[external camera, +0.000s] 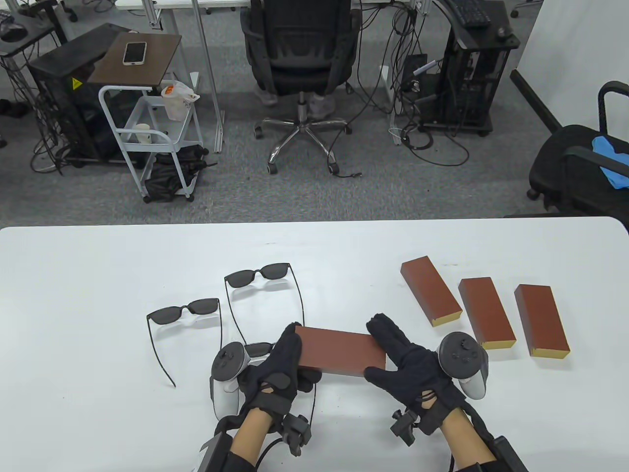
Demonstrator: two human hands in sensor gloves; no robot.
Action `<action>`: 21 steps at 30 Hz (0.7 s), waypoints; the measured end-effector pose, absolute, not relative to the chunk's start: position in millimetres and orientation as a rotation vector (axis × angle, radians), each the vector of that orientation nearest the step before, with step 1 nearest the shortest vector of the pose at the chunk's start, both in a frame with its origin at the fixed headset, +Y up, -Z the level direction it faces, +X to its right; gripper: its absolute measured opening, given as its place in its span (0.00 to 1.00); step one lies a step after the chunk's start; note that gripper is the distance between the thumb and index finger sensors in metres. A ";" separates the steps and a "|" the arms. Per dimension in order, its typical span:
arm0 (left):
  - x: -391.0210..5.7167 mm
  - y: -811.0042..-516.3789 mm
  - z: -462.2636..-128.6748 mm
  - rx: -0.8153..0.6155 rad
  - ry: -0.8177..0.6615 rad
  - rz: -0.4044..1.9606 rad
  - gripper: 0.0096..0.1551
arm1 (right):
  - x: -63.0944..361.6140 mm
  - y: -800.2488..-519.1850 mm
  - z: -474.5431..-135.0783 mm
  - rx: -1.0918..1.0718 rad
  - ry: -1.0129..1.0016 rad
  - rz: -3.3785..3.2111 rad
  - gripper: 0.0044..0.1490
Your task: Slide to open storage boxes and store sunglasses
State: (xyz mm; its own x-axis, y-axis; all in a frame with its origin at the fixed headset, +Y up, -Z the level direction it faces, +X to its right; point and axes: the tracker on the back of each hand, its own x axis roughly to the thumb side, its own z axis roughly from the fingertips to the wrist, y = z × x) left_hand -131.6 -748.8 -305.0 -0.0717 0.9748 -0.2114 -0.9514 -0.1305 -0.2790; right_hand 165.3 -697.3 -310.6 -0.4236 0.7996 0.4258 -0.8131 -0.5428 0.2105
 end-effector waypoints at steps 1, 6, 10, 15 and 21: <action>-133.3 -749.5 -305.2 -0.390 -0.055 1.664 0.45 | 161.7 -695.2 -309.5 0.616 -0.053 2.120 0.50; -140.7 -750.5 -307.5 -0.345 -0.028 1.605 0.44 | 147.6 -692.2 -303.8 0.668 -0.082 2.294 0.51; -145.3 -752.4 -309.3 -0.339 -0.013 1.583 0.43 | 138.1 -690.0 -299.5 0.712 -0.133 2.438 0.52; -149.7 -747.5 -308.9 -0.288 0.005 1.538 0.44 | 133.7 -684.6 -301.6 0.704 -0.189 2.447 0.50; -159.0 -722.4 -304.6 -0.061 0.040 1.285 0.41 | 133.8 -682.2 -316.1 0.575 -0.244 2.451 0.49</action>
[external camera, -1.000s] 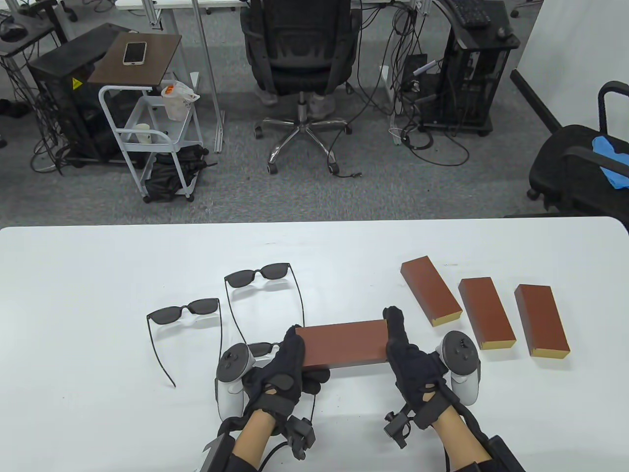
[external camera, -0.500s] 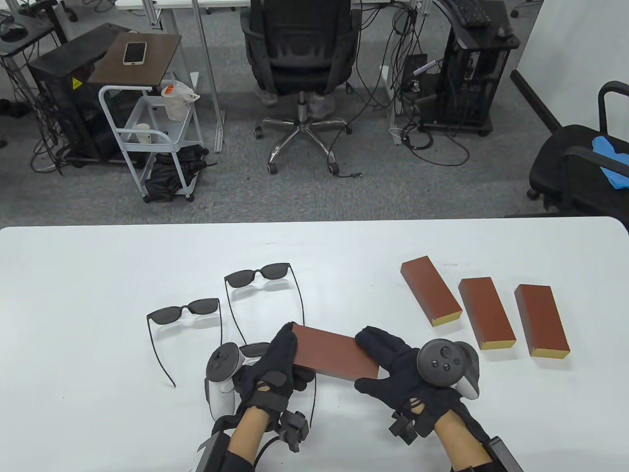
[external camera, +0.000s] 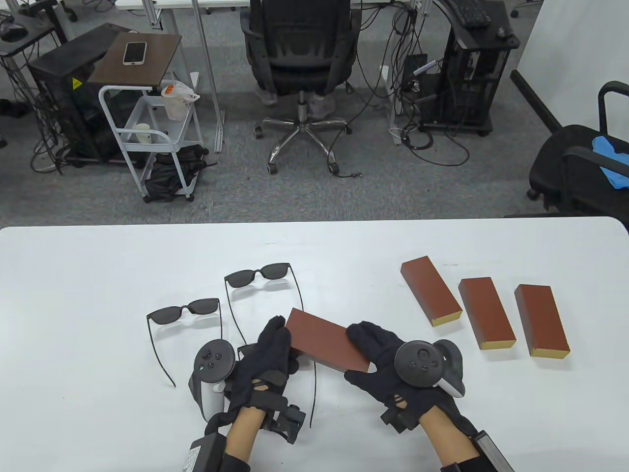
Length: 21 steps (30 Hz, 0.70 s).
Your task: Slide to open storage boxes and store sunglasses
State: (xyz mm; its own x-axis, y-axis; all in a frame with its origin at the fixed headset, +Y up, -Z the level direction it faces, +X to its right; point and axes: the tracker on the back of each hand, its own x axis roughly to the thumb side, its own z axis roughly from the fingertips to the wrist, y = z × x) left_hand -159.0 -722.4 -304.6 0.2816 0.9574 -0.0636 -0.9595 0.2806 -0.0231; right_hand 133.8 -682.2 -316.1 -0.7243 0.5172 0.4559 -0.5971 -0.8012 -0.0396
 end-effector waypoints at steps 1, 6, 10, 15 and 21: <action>-160.7 -720.2 -303.7 -0.031 0.046 1.251 0.40 | 134.2 -682.0 -320.5 0.547 -0.259 2.467 0.50; -166.3 -710.3 -302.5 0.043 0.040 1.154 0.39 | 131.1 -683.4 -358.6 0.316 -0.312 2.688 0.49; -164.3 -706.6 -302.7 0.063 0.021 1.072 0.38 | 120.8 -690.7 -392.3 0.166 -0.320 2.862 0.47; -160.8 -703.7 -301.5 0.126 -0.026 0.803 0.37 | 108.6 -708.7 -421.5 -0.024 -0.295 2.918 0.45; -153.5 -701.0 -300.7 0.157 -0.060 0.576 0.39 | 101.4 -725.5 -445.6 -0.098 -0.193 2.924 0.45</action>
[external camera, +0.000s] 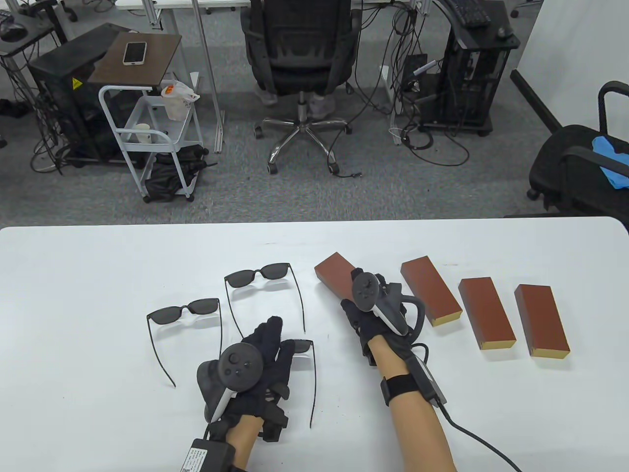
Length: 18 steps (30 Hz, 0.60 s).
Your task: Slide to open storage boxes and store sunglasses
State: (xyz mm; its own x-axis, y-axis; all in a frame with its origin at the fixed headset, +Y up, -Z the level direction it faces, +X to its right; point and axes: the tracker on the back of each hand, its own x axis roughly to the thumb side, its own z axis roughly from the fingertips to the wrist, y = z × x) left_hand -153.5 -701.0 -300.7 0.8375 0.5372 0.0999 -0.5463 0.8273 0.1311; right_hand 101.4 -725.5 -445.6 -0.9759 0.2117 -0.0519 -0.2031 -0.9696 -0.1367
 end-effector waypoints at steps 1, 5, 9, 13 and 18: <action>-152.4 -700.4 -300.6 0.160 -0.064 0.558 0.39 | 100.6 -728.1 -449.3 -0.111 -0.183 2.928 0.44; -149.1 -699.2 -300.1 0.166 -0.074 0.513 0.39 | 99.7 -734.8 -461.8 -0.143 -0.146 2.900 0.41; -147.2 -701.7 -300.9 0.159 -0.074 0.475 0.40 | 96.0 -744.5 -470.6 -0.186 0.016 2.929 0.40; -146.6 -703.8 -301.0 0.153 -0.073 0.435 0.39 | 92.3 -753.8 -475.2 -0.211 0.127 3.011 0.41; -146.6 -703.5 -300.9 0.149 -0.069 0.437 0.39 | 94.1 -755.9 -474.6 -0.200 0.106 3.003 0.42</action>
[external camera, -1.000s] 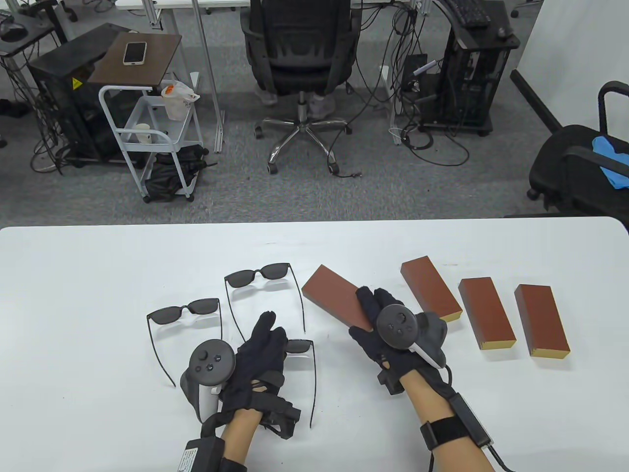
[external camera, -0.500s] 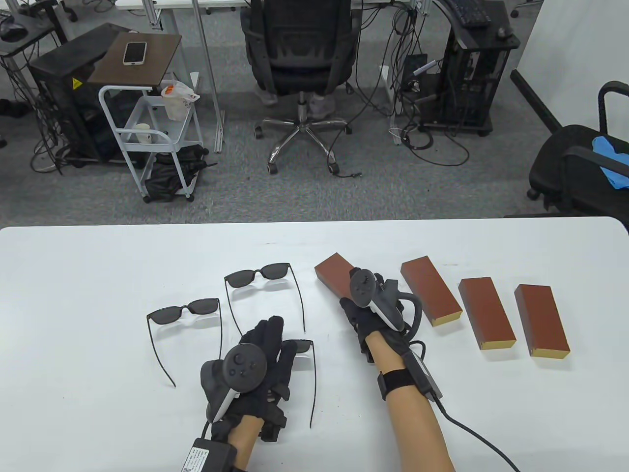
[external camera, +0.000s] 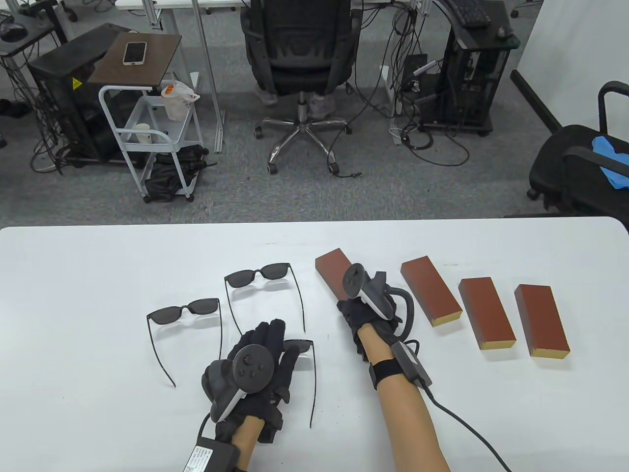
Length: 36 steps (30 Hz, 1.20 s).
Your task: Slide to open storage boxes and store sunglasses
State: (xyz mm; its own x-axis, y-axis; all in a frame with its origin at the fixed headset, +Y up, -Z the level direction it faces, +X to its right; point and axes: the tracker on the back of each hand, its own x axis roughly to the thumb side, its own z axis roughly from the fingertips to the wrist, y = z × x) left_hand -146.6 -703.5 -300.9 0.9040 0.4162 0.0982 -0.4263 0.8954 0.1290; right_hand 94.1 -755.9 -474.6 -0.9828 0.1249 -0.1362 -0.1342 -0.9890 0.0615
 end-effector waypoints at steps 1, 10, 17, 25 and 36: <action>-146.7 -703.7 -300.9 0.148 -0.068 0.436 0.39 | 95.7 -755.7 -473.1 -0.194 0.114 3.004 0.43; -154.5 -702.3 -302.3 0.155 -0.042 0.419 0.39 | 121.9 -731.9 -431.0 -0.038 -0.114 3.037 0.43; -158.0 -698.6 -302.6 0.153 -0.025 0.393 0.39 | 150.3 -717.2 -380.7 0.041 -0.196 2.999 0.42; -161.6 -702.1 -306.1 0.101 -0.030 0.242 0.43 | 169.7 -712.5 -327.2 0.154 -0.173 3.015 0.41; -162.6 -713.9 -321.2 -0.006 0.010 0.036 0.40 | 180.4 -736.6 -313.2 0.189 -0.050 3.081 0.41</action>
